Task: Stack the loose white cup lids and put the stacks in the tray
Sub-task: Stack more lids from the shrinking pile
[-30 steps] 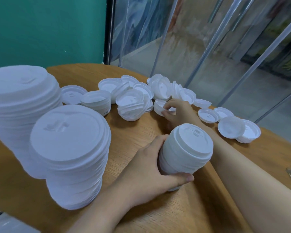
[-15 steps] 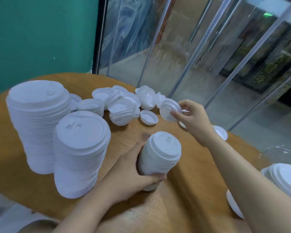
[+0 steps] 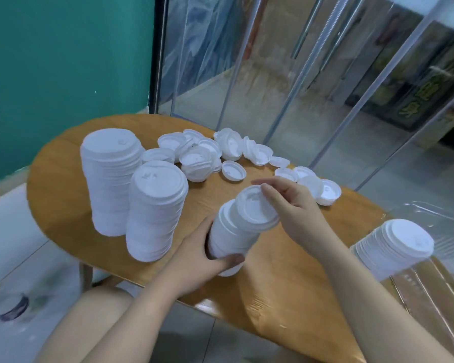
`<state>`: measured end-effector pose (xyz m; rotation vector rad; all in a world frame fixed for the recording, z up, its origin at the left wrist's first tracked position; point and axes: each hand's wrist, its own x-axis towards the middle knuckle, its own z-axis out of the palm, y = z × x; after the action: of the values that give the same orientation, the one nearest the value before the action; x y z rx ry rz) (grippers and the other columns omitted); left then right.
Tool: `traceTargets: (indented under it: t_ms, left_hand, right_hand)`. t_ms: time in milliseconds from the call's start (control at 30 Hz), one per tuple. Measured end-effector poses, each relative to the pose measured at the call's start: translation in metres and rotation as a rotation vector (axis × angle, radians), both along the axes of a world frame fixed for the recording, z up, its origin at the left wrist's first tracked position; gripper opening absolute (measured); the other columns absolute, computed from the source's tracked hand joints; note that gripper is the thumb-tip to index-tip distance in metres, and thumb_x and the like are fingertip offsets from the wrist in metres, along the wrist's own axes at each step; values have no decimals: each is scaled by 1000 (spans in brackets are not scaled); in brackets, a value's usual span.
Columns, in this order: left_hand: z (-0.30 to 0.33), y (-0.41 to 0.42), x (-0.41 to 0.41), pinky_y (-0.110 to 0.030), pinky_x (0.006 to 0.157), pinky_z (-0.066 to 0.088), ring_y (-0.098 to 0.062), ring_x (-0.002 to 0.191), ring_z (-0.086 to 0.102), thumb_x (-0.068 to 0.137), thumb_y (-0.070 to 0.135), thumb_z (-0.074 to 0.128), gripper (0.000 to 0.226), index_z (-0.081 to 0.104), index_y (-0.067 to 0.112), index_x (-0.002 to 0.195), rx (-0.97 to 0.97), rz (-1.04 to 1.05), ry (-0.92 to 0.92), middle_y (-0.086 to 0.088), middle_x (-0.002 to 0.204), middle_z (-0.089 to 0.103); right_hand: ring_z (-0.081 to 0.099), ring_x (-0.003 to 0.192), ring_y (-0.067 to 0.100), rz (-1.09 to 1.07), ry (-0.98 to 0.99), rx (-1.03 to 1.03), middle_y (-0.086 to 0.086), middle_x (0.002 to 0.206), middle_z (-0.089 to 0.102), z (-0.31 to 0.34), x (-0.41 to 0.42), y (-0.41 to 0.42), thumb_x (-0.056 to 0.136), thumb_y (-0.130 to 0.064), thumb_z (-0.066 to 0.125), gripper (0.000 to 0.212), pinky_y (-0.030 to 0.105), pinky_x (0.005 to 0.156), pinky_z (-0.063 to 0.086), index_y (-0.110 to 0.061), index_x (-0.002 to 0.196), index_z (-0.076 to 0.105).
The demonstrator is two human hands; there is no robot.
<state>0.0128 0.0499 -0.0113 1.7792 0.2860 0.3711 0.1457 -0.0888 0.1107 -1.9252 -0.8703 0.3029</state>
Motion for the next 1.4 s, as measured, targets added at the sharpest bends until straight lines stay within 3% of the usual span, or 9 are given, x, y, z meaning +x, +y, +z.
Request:
traceTargets:
  t_ms: [267, 400, 533, 667, 933, 1067, 1167, 1300, 1400]
  left_hand:
    - [3, -3, -2, -32, 104, 51, 7, 121, 58, 74, 38, 92, 78, 49, 51, 138, -10, -6, 12, 29, 129, 63]
    - [5, 0, 0, -35, 105, 51, 5, 121, 59, 75, 40, 91, 77, 49, 51, 139, -6, -43, 22, 29, 130, 64]
    - [6, 2, 1, -36, 105, 51, 6, 121, 59, 74, 45, 90, 78, 47, 54, 139, -1, -68, 27, 30, 130, 63]
    - [8, 4, 1, -37, 103, 52, 4, 120, 60, 73, 51, 90, 80, 46, 54, 140, -6, -83, 24, 28, 131, 63]
    - [6, 5, -1, -40, 103, 53, 1, 121, 60, 72, 46, 92, 80, 47, 52, 139, -4, -75, 39, 26, 131, 64]
    - [7, 6, 3, -30, 102, 50, 7, 118, 59, 67, 43, 94, 79, 51, 52, 132, 12, -54, 69, 30, 127, 64]
    - [6, 6, 6, -20, 95, 47, 12, 114, 57, 65, 40, 95, 79, 51, 53, 130, 33, -34, 85, 34, 123, 63]
    - [6, 7, 8, -27, 99, 50, 9, 115, 58, 64, 44, 93, 79, 49, 56, 128, 55, -34, 94, 32, 123, 63]
    - [8, 8, 9, -30, 102, 50, 6, 118, 58, 66, 46, 93, 80, 48, 56, 131, 46, -54, 96, 31, 125, 63]
  right_hand:
    - [64, 92, 12, -39, -33, -85, -4, 99, 74, -16, -5, 5, 107, -24, 52, 22, 26, 81, 47, -26, 107, 74]
    - [61, 91, 11, 4, -132, -136, -2, 97, 71, -23, -9, 7, 106, -27, 54, 21, 19, 77, 44, -20, 104, 73]
    - [59, 102, 0, 31, -154, -186, -13, 108, 69, -26, -6, 0, 105, -46, 49, 34, 12, 82, 43, -24, 118, 71]
    - [54, 124, 0, 71, -186, -230, -21, 130, 61, -27, -2, -13, 84, -71, 62, 59, 23, 98, 45, -39, 134, 59]
    - [54, 126, 0, 171, -233, -271, -25, 130, 60, -18, 4, -12, 77, -71, 66, 68, 23, 101, 45, -40, 137, 55]
    - [58, 115, -3, 59, -170, -199, -22, 121, 65, -11, 55, 17, 96, -58, 60, 38, 27, 100, 49, -33, 124, 63]
    - [57, 118, 0, 27, -270, -321, -19, 126, 63, -33, 107, 50, 95, -48, 67, 33, 31, 101, 49, -32, 124, 65]
    - [54, 128, 12, 58, -452, -523, -10, 139, 61, -80, 157, 85, 93, -45, 72, 45, 35, 107, 45, -27, 133, 64]
    - [60, 114, 17, 57, -580, -604, -8, 124, 68, -104, 174, 100, 92, -40, 70, 30, 36, 91, 49, -28, 119, 69]
